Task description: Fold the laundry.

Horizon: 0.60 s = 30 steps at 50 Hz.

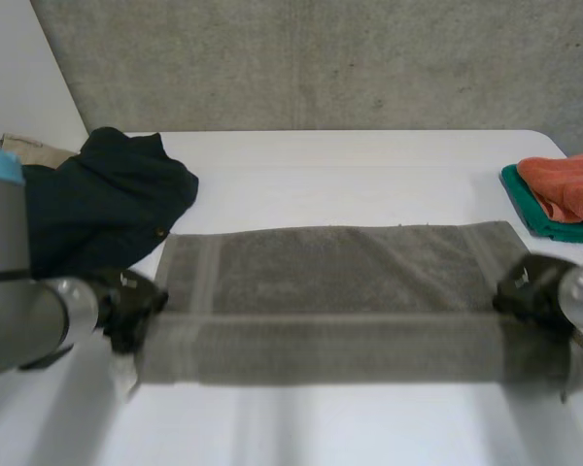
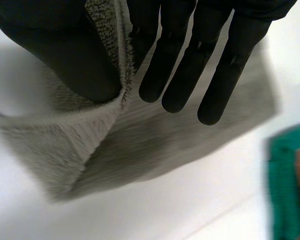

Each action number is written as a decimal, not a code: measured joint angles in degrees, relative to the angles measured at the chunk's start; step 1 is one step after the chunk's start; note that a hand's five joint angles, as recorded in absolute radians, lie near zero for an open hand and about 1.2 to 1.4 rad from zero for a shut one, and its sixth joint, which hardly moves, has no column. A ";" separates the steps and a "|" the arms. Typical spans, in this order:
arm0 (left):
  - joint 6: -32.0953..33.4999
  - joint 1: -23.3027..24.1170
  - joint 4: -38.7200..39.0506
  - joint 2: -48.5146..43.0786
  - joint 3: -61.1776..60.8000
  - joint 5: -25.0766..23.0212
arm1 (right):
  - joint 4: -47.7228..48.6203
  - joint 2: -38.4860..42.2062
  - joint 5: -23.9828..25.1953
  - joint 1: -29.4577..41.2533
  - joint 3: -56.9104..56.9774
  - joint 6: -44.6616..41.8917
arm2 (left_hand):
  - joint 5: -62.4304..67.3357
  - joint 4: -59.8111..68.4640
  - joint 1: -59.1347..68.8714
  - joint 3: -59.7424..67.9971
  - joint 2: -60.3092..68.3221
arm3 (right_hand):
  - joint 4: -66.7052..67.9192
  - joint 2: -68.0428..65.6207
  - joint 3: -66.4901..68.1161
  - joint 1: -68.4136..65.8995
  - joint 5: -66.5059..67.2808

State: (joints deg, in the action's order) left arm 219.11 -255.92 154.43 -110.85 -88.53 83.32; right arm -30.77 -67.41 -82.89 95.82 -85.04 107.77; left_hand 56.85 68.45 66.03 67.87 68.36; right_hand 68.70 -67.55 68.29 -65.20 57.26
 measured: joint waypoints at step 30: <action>-9.67 9.36 4.51 -33.69 51.64 18.50 | 35.05 33.77 0.70 5.79 36.10 10.91 | 0.53 -0.02 0.00 0.08 -0.01 | -15.68 16.69 -15.60 14.33 -15.10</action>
State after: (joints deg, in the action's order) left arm 209.44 -246.56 158.94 -144.55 -36.89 101.82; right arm 4.27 -33.64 -82.18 101.61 -48.94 118.67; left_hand 57.38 68.43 66.03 67.95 68.34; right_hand 53.02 -50.86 52.69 -50.86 42.16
